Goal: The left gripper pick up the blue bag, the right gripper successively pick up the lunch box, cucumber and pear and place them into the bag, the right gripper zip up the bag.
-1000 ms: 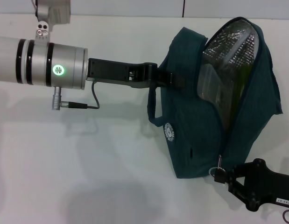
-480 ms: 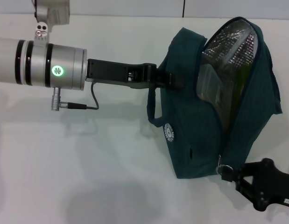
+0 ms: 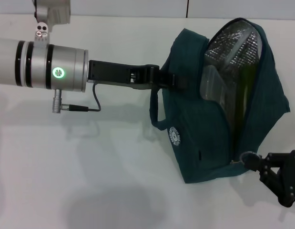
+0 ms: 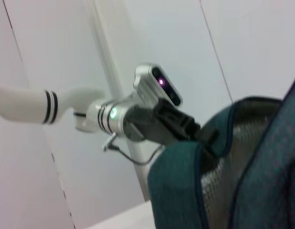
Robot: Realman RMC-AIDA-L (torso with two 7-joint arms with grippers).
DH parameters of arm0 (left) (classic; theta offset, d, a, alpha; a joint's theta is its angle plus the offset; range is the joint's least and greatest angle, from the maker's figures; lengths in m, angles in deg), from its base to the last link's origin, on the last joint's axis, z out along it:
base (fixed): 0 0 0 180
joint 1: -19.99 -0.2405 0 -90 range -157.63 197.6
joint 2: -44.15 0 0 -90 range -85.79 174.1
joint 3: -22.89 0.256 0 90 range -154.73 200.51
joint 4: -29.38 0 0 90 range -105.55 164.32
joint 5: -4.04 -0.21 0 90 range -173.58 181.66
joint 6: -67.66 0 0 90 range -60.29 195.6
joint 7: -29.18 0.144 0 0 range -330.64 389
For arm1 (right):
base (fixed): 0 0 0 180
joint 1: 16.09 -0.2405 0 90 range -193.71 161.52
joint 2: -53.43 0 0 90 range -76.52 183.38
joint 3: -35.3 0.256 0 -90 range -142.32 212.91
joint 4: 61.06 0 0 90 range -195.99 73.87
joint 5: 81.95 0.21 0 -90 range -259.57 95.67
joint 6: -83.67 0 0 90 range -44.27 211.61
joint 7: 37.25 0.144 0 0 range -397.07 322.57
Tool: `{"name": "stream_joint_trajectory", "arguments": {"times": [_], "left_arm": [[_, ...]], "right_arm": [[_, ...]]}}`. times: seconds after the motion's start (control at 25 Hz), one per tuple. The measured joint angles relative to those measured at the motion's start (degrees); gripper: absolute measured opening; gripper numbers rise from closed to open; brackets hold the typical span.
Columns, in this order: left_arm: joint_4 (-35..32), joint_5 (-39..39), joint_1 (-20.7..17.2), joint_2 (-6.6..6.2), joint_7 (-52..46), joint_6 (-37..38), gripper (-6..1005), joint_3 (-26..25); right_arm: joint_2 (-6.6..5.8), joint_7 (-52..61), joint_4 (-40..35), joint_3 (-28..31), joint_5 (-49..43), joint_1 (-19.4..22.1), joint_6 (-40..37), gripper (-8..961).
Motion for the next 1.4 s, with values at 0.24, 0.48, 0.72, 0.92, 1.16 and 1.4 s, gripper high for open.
{"name": "stream_joint_trajectory", "arguments": {"times": [0.24,0.48,0.72,0.92,1.16,1.4], "left_arm": [[0.0,4.7,-2.1,0.00,5.4,0.8,35,0.0],[-0.1,7.0,-4.2,0.00,8.3,0.8,172,-0.3],[-0.3,8.5,-5.6,0.03,12.8,1.2,333,-0.1],[-0.5,13.0,-8.3,-0.27,16.5,2.5,455,-0.4],[-0.6,14.1,-11.2,-0.47,22.4,3.0,624,-0.5],[-0.6,16.2,-15.2,-0.16,31.0,6.8,650,-0.5]], "right_arm": [[0.07,-0.3,0.1,0.0,1.0,-0.6,-2.2,16],[0.22,-0.4,0.2,-0.1,1.8,-1.2,-2.9,16],[0.28,-0.5,0.2,0.0,3.2,-1.3,-4.1,16],[0.27,-0.5,-0.1,0.0,6.2,-1.4,-6.3,16],[0.32,-0.6,-0.4,-0.3,12.1,-3.1,-8.7,15],[0.46,-0.1,-0.5,-0.4,14.5,-8.1,-9.5,15]]}}
